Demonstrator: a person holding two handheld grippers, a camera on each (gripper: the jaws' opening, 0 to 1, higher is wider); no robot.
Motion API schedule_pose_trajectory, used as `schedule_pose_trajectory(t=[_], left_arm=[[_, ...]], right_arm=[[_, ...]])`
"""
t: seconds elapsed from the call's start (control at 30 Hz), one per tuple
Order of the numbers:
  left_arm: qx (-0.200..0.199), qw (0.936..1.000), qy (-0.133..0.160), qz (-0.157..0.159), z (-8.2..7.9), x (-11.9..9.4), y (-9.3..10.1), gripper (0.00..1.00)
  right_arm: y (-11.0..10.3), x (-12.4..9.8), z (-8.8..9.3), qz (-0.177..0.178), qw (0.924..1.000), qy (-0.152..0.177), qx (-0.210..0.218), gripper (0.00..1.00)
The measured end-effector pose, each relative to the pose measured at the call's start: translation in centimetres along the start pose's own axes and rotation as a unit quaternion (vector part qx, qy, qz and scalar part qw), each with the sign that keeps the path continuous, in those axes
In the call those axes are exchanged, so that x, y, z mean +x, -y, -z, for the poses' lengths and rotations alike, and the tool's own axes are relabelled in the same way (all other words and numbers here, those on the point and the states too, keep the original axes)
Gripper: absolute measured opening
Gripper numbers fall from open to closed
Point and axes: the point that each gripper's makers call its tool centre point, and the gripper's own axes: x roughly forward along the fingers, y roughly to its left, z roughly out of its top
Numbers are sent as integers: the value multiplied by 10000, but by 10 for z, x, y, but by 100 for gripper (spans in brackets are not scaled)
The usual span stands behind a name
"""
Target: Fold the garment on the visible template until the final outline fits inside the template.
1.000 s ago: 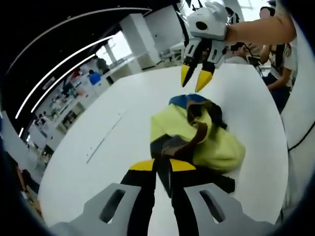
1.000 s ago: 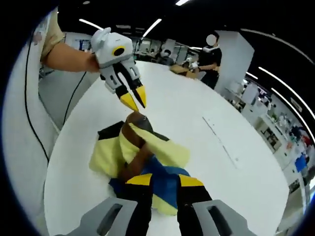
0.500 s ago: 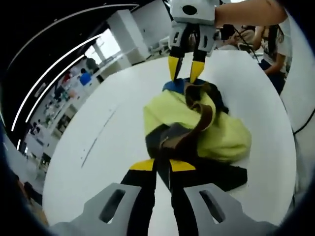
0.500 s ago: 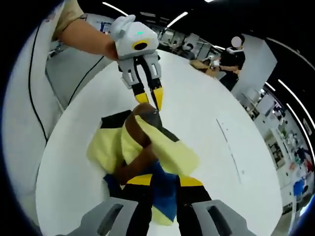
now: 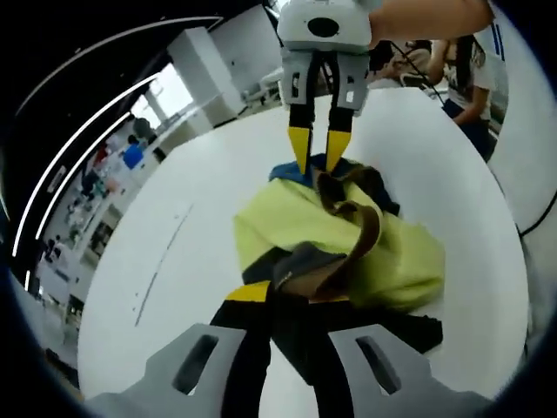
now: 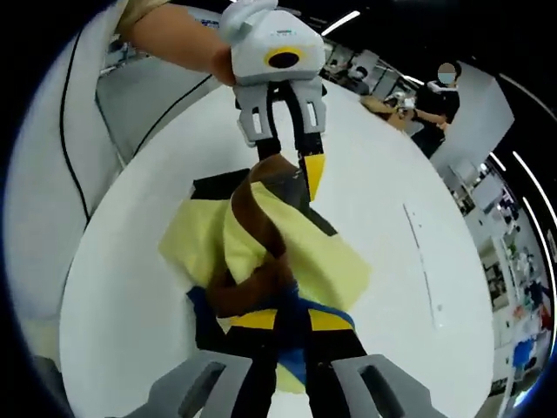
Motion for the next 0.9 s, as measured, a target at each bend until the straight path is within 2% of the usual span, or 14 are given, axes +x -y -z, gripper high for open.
schedule_pose_trajectory(t=[0.17,0.23,0.4,0.47,0.53,0.6,0.77,0.9], left_arm=[[115,9999,75,31,-5,-1,2,0],[115,9999,121,26,-8,-2,2,0],[98,9999,123,29,-8,-3,2,0],[75,9999,110,23,-7,-4,1,0],[13,9999,107,31,-6,-7,1,0],[-85,9999,84,6,-4,-9,0,0],[-286,9995,69,-124,-3,-20,-6,0],[-442,9987,81,-228,-3,-32,-9,0]], right_arm=[[0,0,4,46,10000,-12,31,0],[1,-1,5,107,9999,21,112,0],[2,-6,7,229,9964,328,753,0],[4,-11,8,324,9917,448,1157,0],[1,-15,9,261,9823,579,1762,0],[4,-20,9,372,9781,748,1908,0],[4,-31,11,480,9689,862,2270,0],[4,-44,6,622,9639,1015,2384,0]])
